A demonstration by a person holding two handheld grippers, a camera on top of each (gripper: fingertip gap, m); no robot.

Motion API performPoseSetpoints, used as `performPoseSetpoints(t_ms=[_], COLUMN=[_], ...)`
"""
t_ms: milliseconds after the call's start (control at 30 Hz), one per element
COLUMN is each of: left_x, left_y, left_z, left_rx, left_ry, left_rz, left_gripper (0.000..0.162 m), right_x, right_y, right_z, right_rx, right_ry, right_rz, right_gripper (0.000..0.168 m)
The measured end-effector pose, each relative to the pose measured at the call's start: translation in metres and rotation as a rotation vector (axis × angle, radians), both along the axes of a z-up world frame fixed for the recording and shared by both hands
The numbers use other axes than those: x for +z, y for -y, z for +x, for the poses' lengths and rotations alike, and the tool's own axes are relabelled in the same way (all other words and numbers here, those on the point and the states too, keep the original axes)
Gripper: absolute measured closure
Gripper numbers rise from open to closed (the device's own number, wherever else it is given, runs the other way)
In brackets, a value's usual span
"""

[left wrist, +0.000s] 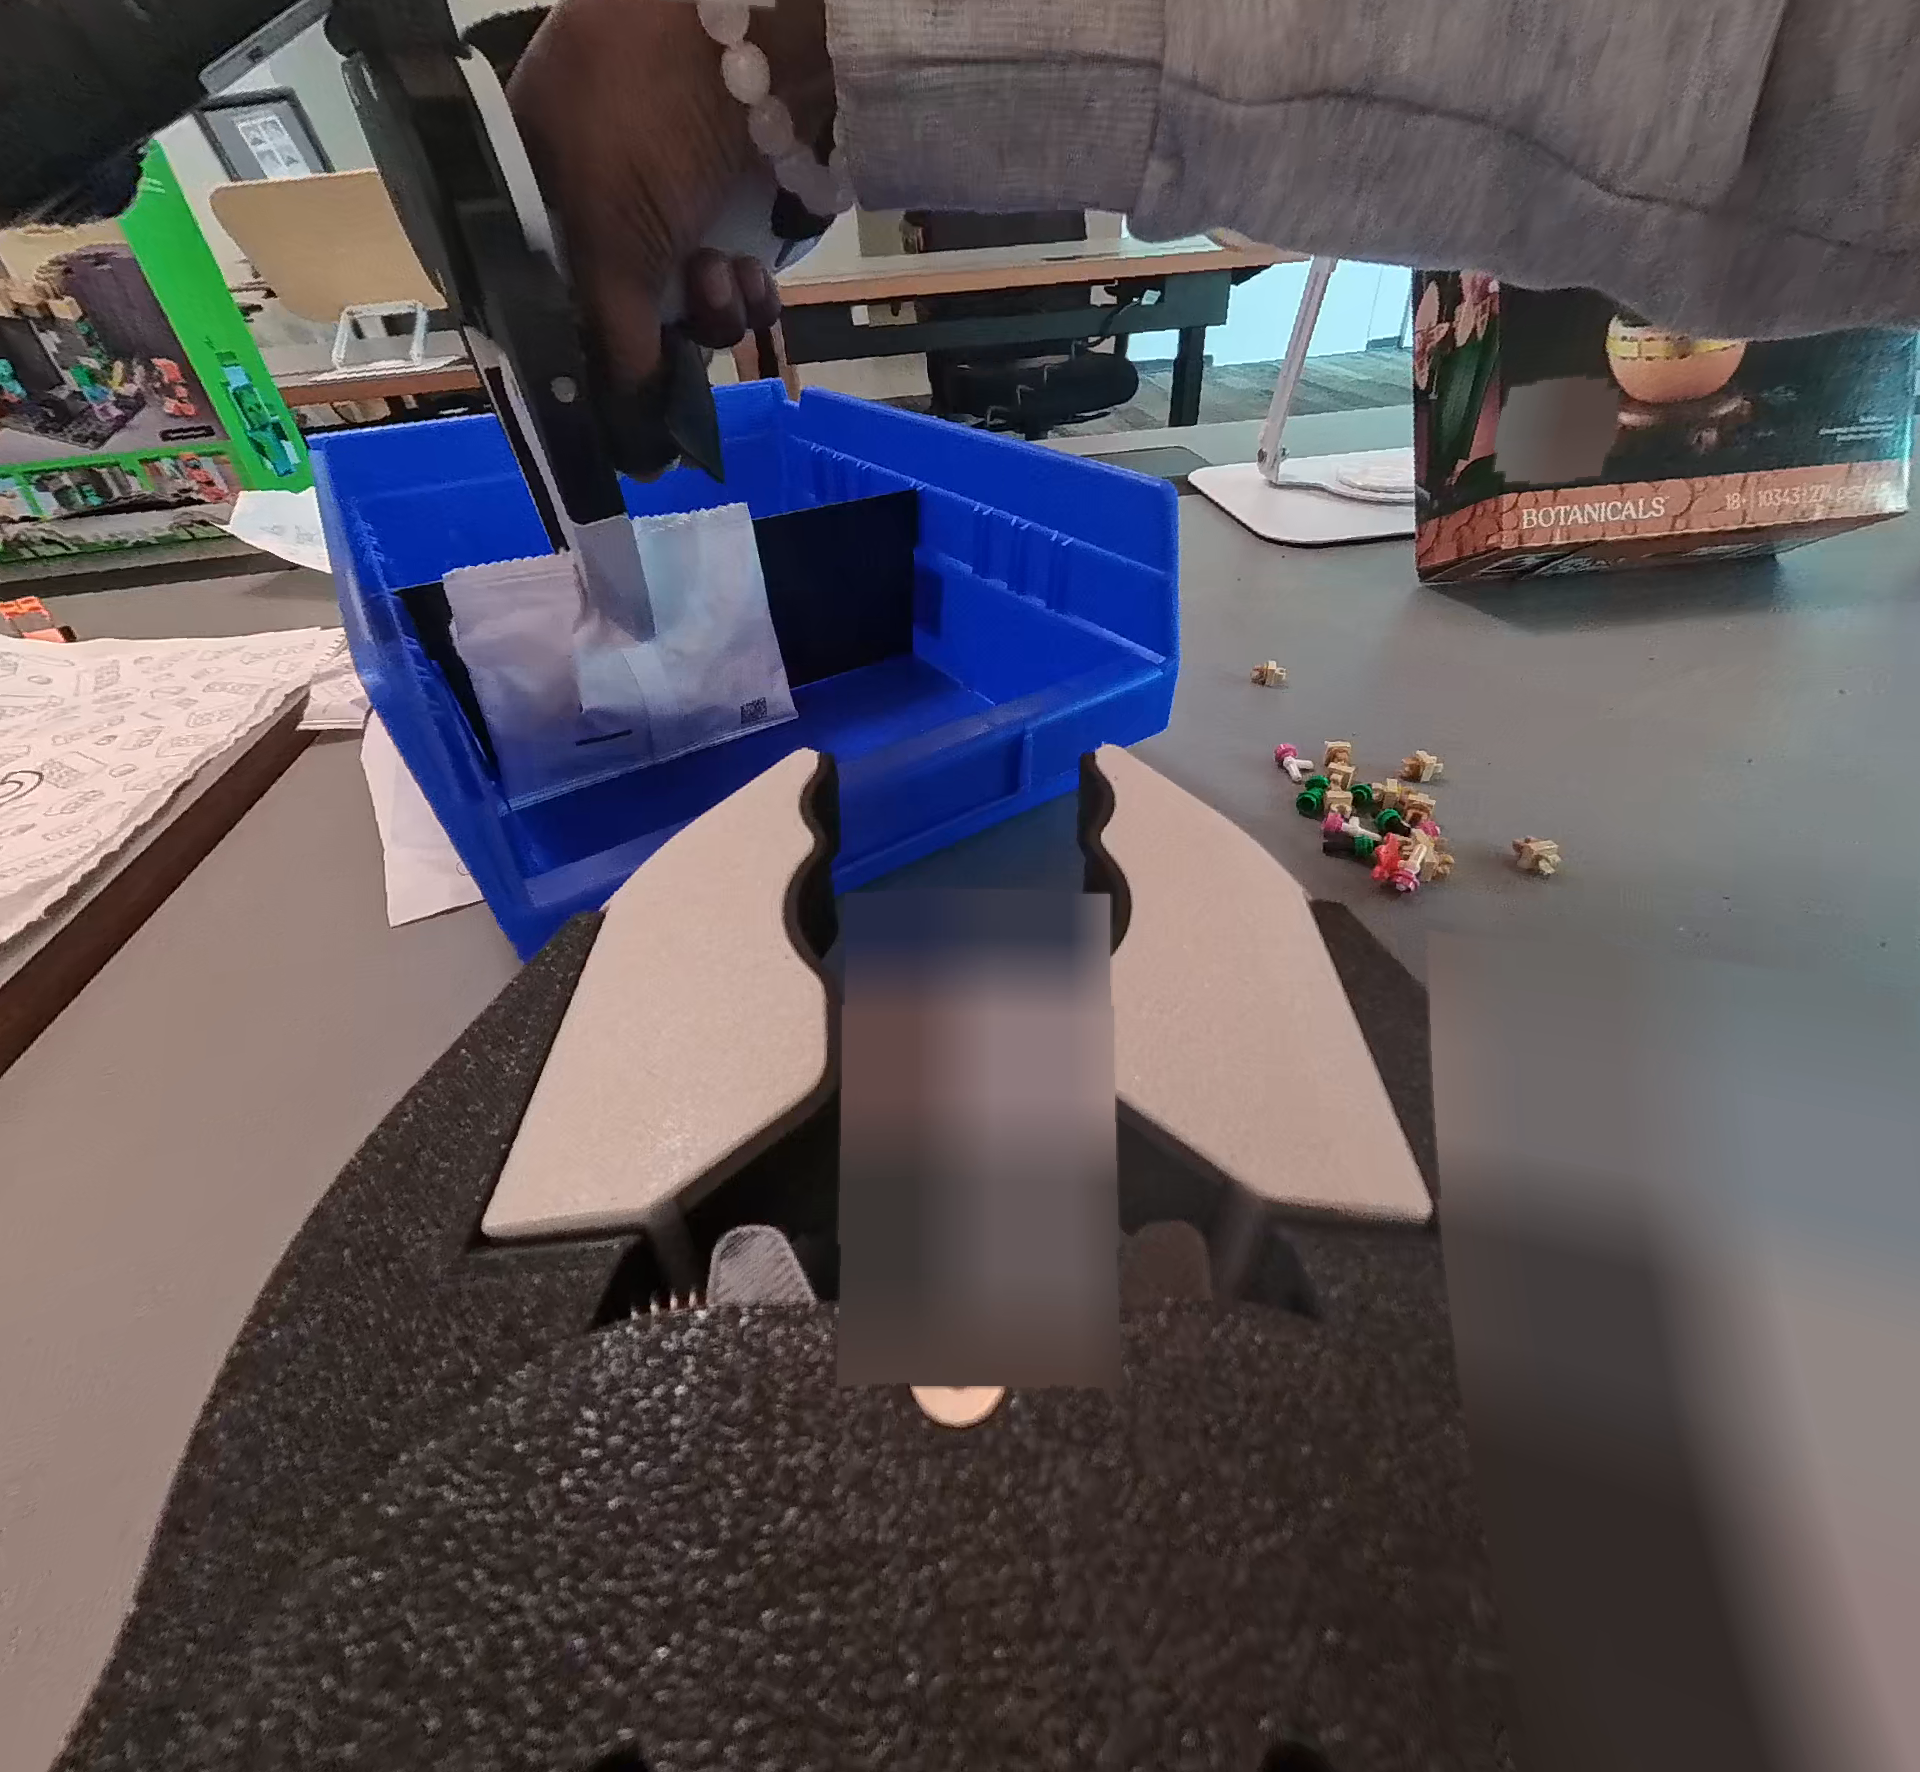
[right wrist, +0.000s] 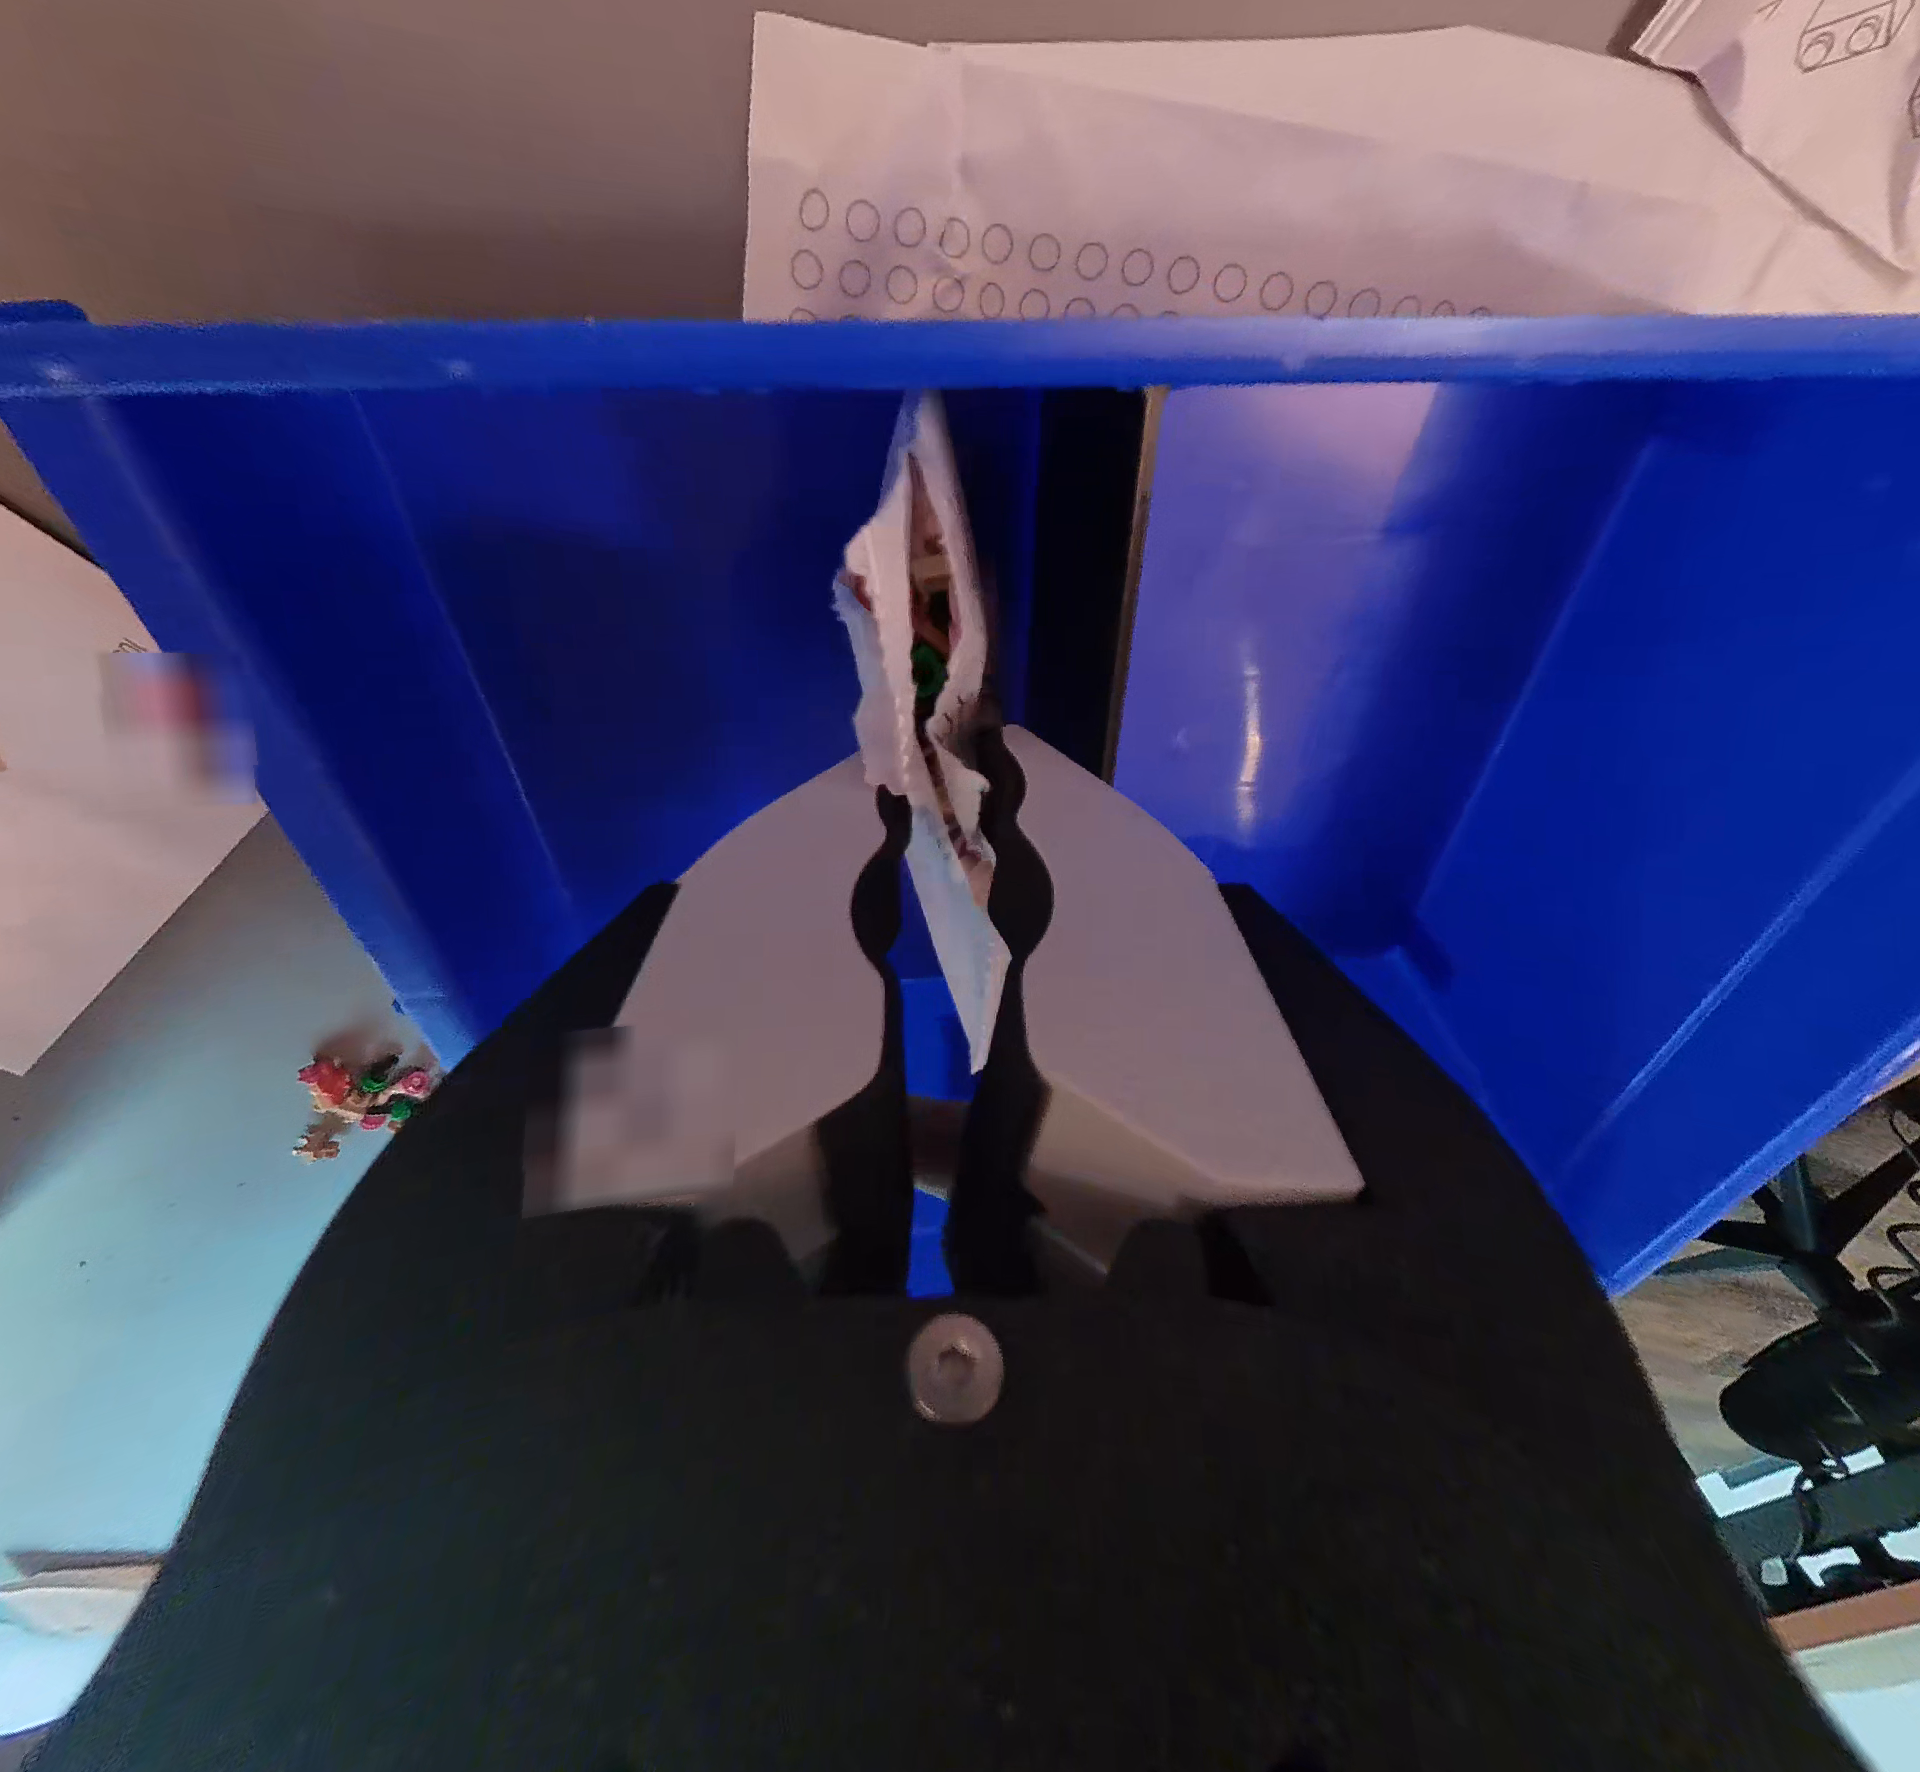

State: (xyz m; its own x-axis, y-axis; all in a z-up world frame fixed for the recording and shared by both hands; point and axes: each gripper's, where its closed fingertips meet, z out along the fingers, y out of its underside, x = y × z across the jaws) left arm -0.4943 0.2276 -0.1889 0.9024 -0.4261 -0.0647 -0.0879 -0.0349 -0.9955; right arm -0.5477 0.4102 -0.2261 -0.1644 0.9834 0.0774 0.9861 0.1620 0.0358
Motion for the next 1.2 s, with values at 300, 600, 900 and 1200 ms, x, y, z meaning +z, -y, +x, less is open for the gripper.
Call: performPoseSetpoints(t_ms=[300,600,900,1200], left_x=[0.000,-0.002,-0.003,-0.007], left_y=[0.001,0.001,-0.001,-0.004], left_z=[0.002,0.004,0.007,0.008], left_rx=[-0.007,-0.014,-0.015,-0.016], left_ry=[-0.007,-0.012,-0.020,-0.032], left_rz=[0.000,-0.005,-0.010,-0.021], left_gripper=[0.118,0.118,0.118,0.118], right_x=[0.007,0.022,0.019,0.019], right_y=[-0.004,-0.016,-0.030,-0.022], right_z=[0.002,0.001,-0.004,-0.002], right_rx=[-0.016,0.047,0.145,0.312], right_ry=[0.017,0.005,-0.052,-0.143], right_rz=[0.115,0.237,0.265,0.156], right_gripper=[0.152,0.148,0.140,0.163])
